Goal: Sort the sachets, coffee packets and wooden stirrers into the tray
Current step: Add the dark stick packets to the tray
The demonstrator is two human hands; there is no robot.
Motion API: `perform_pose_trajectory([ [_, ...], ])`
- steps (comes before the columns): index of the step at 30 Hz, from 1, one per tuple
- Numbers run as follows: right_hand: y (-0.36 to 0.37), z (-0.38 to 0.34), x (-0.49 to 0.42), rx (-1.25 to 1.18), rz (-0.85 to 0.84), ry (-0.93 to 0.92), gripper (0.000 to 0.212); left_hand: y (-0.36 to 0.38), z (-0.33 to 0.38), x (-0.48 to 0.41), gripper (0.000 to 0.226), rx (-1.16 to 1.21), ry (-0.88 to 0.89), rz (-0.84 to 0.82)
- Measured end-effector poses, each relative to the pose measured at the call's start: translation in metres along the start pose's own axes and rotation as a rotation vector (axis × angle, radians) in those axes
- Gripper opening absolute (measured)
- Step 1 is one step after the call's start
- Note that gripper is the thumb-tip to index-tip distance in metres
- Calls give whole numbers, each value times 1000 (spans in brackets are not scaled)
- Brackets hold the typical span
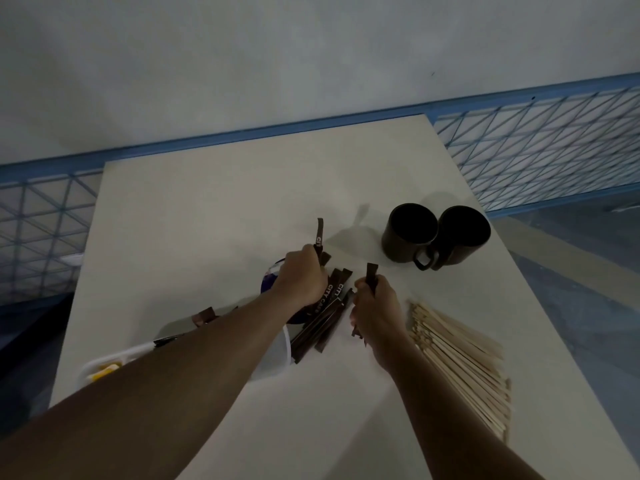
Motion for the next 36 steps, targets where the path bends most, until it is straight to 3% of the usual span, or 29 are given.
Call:
perform_pose_trajectory([
  [5, 7, -18, 4, 17, -17, -80, 28, -33, 10, 7, 17, 200, 56, 84],
  [13, 23, -77, 35, 0, -55, -282, 20, -81, 3, 31, 20, 492, 58, 97],
  [22, 64, -119, 76, 41, -123, -499, 16, -114, -33, 73, 24, 536, 89, 60],
  [36, 126, -87, 111, 168, -151, -501, 18, -108, -121, 130, 13, 672, -28, 145],
])
Point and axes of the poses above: each hand's wrist, its own x-axis away from the middle knuckle, its own y-axis out of the palm, z = x × y, the point moved 7 cm from there along -x, towards the middle knuckle, and after that the axes turned 1 degree about y, right-handed, at the moved point
